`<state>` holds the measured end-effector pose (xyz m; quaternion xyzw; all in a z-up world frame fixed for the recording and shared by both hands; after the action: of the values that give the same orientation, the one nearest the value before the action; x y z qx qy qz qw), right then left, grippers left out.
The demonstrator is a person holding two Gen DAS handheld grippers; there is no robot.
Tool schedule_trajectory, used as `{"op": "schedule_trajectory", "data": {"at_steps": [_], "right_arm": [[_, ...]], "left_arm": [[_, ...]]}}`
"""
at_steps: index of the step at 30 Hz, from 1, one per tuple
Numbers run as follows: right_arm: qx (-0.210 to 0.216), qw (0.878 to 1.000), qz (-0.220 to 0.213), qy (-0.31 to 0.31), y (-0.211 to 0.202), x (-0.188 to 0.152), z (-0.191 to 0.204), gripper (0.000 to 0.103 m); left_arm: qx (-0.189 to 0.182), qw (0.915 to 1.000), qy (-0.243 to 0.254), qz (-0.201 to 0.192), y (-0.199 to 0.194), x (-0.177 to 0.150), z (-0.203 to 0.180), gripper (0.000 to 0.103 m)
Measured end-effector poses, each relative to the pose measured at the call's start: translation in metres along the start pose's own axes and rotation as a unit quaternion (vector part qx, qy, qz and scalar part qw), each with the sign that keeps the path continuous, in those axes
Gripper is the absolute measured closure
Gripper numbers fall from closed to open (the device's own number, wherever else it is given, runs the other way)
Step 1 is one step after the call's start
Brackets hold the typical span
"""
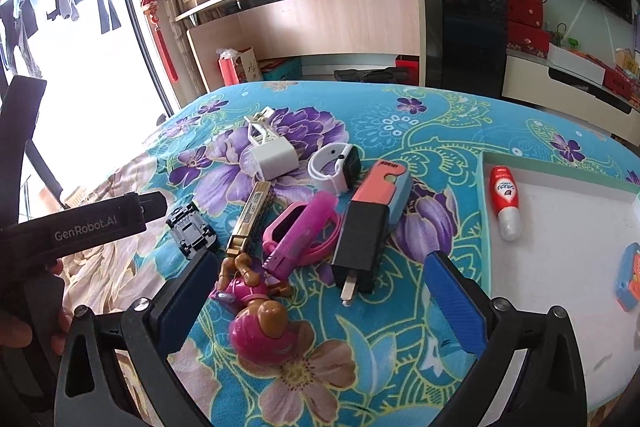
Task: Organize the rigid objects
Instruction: 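Grasp the black toy car with the left tool while the right tool grasps the pink doll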
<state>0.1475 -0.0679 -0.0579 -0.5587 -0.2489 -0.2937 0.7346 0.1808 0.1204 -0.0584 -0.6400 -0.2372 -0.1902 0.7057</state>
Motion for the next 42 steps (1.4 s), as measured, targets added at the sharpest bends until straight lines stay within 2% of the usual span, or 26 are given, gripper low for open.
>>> {"op": "schedule_trajectory", "data": {"at_steps": [3,7,9,12,18,23,25,38,40,42], "right_arm": [[0.004,1.0,0.016,-0.01,0.005,-0.008,0.009,0.001],[0.003,0.999,0.038,-0.019,0.014,-0.017,0.017,0.002],[0.002,0.999,0.047,-0.025,0.018,-0.023,0.02,0.004],[-0.006,0.998,0.059,-0.036,0.025,-0.03,0.024,0.014],[-0.017,0.996,0.077,-0.048,0.037,-0.04,0.027,0.015],[-0.027,0.996,0.076,-0.05,0.04,-0.042,0.026,0.017],[-0.034,0.996,0.073,-0.041,0.039,-0.039,0.02,0.02],[-0.062,0.996,0.068,0.011,0.034,-0.031,-0.012,0.022],[-0.065,0.995,0.069,0.008,0.033,-0.031,-0.013,0.026],[-0.073,0.995,0.068,0.005,0.032,-0.031,-0.015,0.034]], "left_arm": [[0.004,0.9998,-0.001,0.02,0.008,-0.006,0.004,0.0],[-0.023,0.9986,-0.026,0.04,0.017,-0.013,0.007,0.0],[-0.031,0.9979,-0.033,0.045,0.02,-0.015,0.007,0.0],[-0.034,0.9974,-0.038,0.051,0.023,-0.017,0.008,0.0],[-0.047,0.9967,-0.039,0.054,0.024,-0.017,0.005,0.0],[-0.054,0.9964,-0.036,0.056,0.027,-0.016,0.0,0.0],[-0.054,0.9964,-0.034,0.056,0.027,-0.016,0.0,0.0],[-0.069,0.9958,-0.012,0.058,0.037,-0.013,-0.023,0.0],[-0.068,0.9961,-0.009,0.056,0.037,-0.011,-0.026,0.0],[-0.066,0.9964,-0.008,0.053,0.04,-0.009,-0.028,0.0]]}}
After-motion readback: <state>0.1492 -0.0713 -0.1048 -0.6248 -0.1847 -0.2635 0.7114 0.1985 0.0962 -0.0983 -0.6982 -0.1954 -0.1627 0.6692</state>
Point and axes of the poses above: each gripper's, at about its wrist camera, not at the fingertips, and y roughly the way its jaws point, z to its left, x to its top, the point moved 8 cm from there along y, roughly the way its jaws point, and after that the axes turned 10 degrees about y, right-handed, at the moved point
